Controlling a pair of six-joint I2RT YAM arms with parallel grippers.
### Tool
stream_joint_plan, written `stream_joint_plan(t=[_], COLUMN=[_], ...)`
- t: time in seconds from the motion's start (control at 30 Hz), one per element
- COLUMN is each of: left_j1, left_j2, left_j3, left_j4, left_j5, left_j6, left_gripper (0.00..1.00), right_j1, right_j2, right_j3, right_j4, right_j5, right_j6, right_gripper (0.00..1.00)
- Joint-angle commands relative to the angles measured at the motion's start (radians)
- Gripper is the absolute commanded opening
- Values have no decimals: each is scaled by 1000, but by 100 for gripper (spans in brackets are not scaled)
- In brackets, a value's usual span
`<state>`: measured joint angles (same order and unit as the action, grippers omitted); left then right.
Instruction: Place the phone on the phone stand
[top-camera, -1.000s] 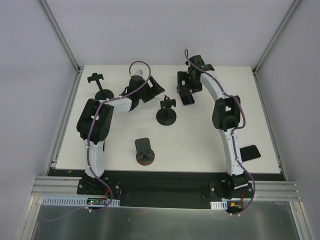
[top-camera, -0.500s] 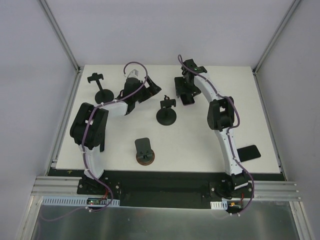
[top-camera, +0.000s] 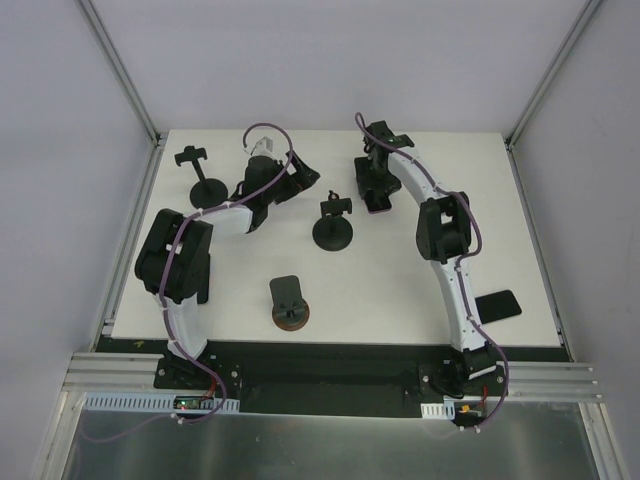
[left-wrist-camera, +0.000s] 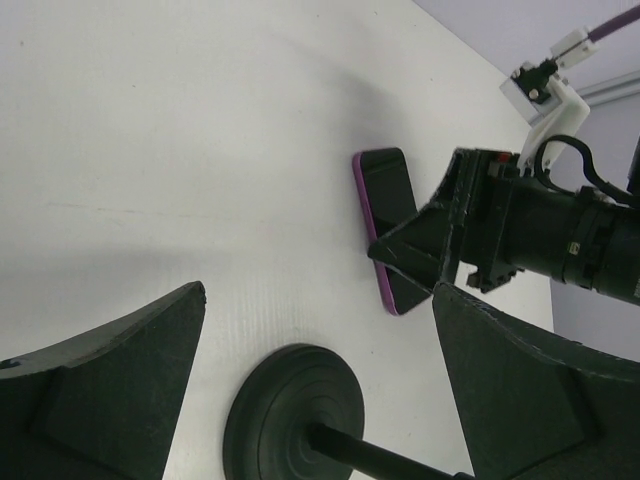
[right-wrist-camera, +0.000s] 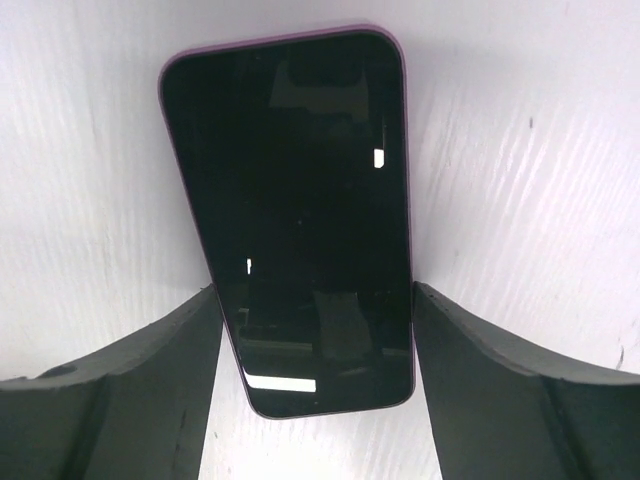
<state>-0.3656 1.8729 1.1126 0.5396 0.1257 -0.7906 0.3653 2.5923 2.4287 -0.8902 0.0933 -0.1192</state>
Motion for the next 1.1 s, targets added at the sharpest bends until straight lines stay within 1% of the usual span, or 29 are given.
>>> stream_joint_plan(t=[0.0,0.03,0.1,0.17,0.2,0.23,0.27,0.37,0.5,0.57,0.73,0.8,0.93,1.03,1.07], left_j1=[11,11,11,11,11,11,11,11,11,11,11,11,11,11,11], left_j2=[-84,-90,-106,-110,-112,-112,-109,-107,-100,-97,-101,-104,-106,-104,-107], left_j3=[-23,-26,-40,-48,-48,-48,-50,-46,-37,-34,-39,-40,-42,-42,-42], left_j4=[42,40,40,40,40,40,40,40,40,40,40,40,40,40,40], left_j5=[-46,-52,-69,-74,-74,-74,-72,-70,-58,-51,-58,-58,-57,-58,-58], left_j6=[59,71,77,83,85,86,87,90,90,90,96,96,96,97,97], left_gripper=[94,94,93,93,93,93,93,92,92,91,91,91,91,91,91], right_j1=[11,12,17,20,20,21,23,29,26,23,21,14,4,-3,-5], right_j2=[-154,-175,-214,-236,-236,-235,-225,-174,-110,-92,-89,-84,-80,-70,-63], right_j3=[-170,-234,-276,-307,-309,-310,-298,-243,-128,-106,-129,-131,-137,-134,-126], right_j4=[-33,-33,-39,-32,-21,-15,-9,-39,-68,-85,-87,-93,-107,-110,-118], right_j5=[45,54,65,65,60,57,49,51,62,56,54,31,10,-12,-13], right_j6=[3,3,0,-2,-2,0,1,-5,-25,-22,-23,-23,-30,-31,-30], right_gripper=[66,65,63,63,66,72,83,92,96,96,96,93,87,79,75])
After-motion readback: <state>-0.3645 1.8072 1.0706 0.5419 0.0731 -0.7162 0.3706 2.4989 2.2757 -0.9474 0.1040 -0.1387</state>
